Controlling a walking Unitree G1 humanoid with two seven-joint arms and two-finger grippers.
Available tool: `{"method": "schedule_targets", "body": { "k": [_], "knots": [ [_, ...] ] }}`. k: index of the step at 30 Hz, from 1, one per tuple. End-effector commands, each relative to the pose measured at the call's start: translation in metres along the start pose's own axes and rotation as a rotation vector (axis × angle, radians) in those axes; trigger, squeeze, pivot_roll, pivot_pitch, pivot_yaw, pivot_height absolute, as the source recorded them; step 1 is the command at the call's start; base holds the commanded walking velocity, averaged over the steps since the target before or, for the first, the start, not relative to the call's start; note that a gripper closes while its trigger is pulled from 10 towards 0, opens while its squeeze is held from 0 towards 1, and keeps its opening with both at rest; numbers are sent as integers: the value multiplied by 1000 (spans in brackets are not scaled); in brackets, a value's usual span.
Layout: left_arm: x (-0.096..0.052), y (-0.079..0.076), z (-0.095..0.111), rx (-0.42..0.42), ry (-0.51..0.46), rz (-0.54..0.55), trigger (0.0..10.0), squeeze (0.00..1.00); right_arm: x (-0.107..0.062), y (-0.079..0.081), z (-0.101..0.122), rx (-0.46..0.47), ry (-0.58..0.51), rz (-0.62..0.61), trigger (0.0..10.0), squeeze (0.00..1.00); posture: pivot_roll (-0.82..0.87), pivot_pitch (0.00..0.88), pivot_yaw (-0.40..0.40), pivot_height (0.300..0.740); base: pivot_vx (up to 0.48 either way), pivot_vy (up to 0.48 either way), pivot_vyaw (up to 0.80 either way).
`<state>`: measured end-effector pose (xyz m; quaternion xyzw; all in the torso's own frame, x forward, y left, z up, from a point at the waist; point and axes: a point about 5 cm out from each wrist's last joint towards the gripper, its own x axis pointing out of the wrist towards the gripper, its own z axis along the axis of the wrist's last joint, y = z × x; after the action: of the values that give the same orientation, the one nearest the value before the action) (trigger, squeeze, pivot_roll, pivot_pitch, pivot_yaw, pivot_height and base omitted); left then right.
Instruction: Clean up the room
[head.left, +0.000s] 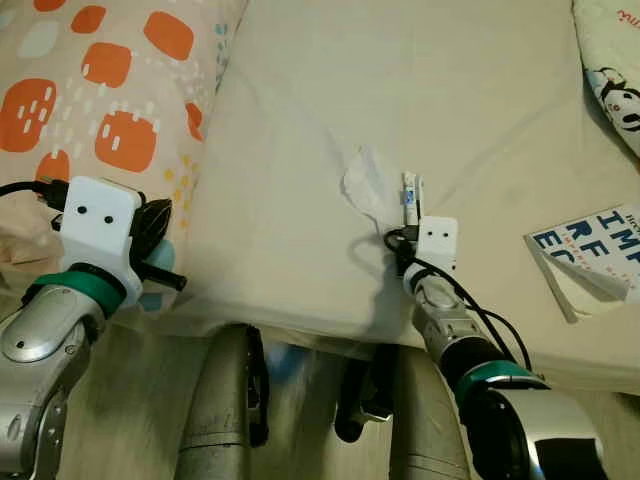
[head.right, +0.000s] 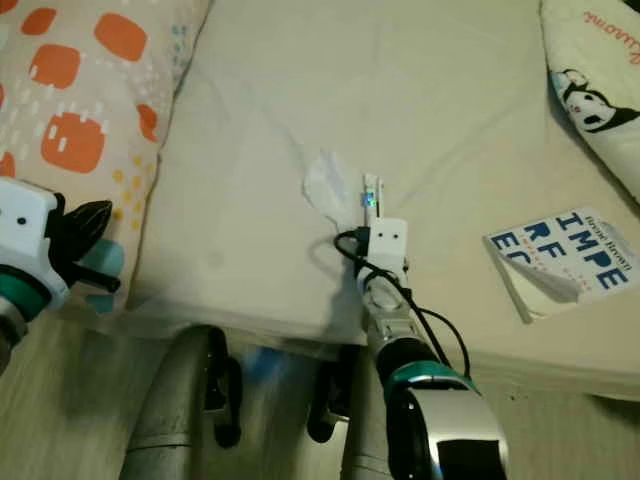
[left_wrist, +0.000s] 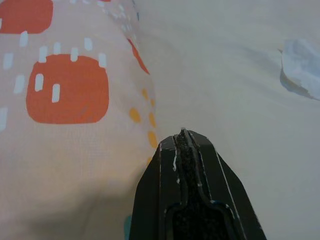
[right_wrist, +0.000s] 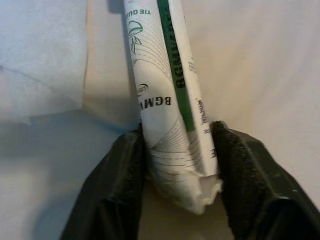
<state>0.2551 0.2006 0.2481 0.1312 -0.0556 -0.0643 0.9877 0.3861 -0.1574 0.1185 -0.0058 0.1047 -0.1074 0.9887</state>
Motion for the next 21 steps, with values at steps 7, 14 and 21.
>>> {"method": "schedule_targets", "body": {
  "k": [7, 14, 21],
  "knots": [
    [-4, -3, -6, -8, 16, -9, 10000, 0, -5, -10, -28, 50, 99, -12, 0, 0, 282, 477, 14, 616, 0, 0, 0],
    [1, -7, -12, -38, 17, -34, 10000, 0, 0, -20, -9, 220, 3, -3, 0, 0, 238, 431, 0, 616, 0, 0, 0],
    [11, -17, -17, -48, 5, -93, 10000, 0, -5, -36, 18, 388, -224, 66, 0, 0, 179, 352, -14, 616, 0, 0, 0]
  ]
}}
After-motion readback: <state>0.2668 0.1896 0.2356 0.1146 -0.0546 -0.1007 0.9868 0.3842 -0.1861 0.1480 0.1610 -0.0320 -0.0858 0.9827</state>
